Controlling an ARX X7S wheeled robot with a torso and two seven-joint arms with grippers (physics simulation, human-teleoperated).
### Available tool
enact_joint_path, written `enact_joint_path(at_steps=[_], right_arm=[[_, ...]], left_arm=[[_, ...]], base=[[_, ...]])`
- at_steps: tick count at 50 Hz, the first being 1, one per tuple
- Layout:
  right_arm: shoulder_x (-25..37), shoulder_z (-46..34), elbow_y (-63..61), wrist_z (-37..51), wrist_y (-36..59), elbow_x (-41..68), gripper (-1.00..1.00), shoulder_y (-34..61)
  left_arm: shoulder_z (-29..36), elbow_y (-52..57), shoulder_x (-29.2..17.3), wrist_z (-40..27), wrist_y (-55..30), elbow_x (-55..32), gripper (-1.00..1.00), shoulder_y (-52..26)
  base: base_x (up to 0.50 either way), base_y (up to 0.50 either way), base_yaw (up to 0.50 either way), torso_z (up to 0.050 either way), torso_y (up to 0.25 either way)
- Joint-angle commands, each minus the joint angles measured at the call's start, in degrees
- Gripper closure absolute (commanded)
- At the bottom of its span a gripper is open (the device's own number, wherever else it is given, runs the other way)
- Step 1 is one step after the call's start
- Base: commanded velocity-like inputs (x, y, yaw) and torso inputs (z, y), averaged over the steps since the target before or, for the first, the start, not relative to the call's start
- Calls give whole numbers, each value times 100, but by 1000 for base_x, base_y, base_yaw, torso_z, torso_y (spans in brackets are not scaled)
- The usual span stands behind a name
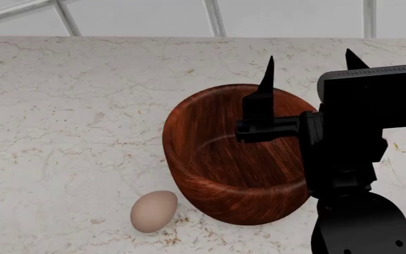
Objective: Place the eggs and milk next to the bowl.
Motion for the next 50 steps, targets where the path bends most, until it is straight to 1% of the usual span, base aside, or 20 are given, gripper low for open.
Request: enact_joint_path(at_steps=[1, 13, 25, 28, 31, 32, 33, 39, 44, 50], right_arm=[[-6, -39, 96, -30, -43, -6, -100, 32], [2, -87, 176, -24, -90, -6, -100, 55], [15, -114, 139, -2, -72, 21, -100, 60], [17, -115, 118, 12, -51, 31, -100, 62], [29, -112, 115, 16, -55, 36, -100, 51], [22, -174, 136, 19, -42, 9, -100, 75], [23, -173, 137, 19, -42, 14, -100, 80], [38, -183, 115, 39, -5, 23, -100, 96], [57, -198, 136, 41, -14, 19, -100, 104], [69, -204, 149, 49, -15, 26, -100, 121]], left_arm=[[-434, -94, -210, -4, 370, 185, -100, 645], [-605, -666, -129, 313, 681, 603, -100, 806], [-439, -1236, 46, 539, 876, 999, -100, 650], [-346, -1353, 65, 629, 887, 1099, -100, 554], [-223, -1394, 110, 555, 827, 1131, -100, 436], [256, -1963, 368, 827, 904, 1642, -100, 15], [313, -2052, 383, 886, 931, 1728, -100, -30], [513, -2361, 456, 1070, 1039, 2024, -100, -207], [739, -2771, 535, 1447, 1265, 2396, -100, -381], [788, -2909, 576, 1451, 1318, 2499, -100, -482]], base=[[0, 0, 0, 0, 0], [0, 0, 0, 0, 0], [0, 0, 0, 0, 0], [0, 0, 0, 0, 0], [0, 0, 0, 0, 0], [0, 0, 0, 0, 0], [0, 0, 0, 0, 0], [0, 0, 0, 0, 0], [0, 0, 0, 0, 0], [0, 0, 0, 0, 0]])
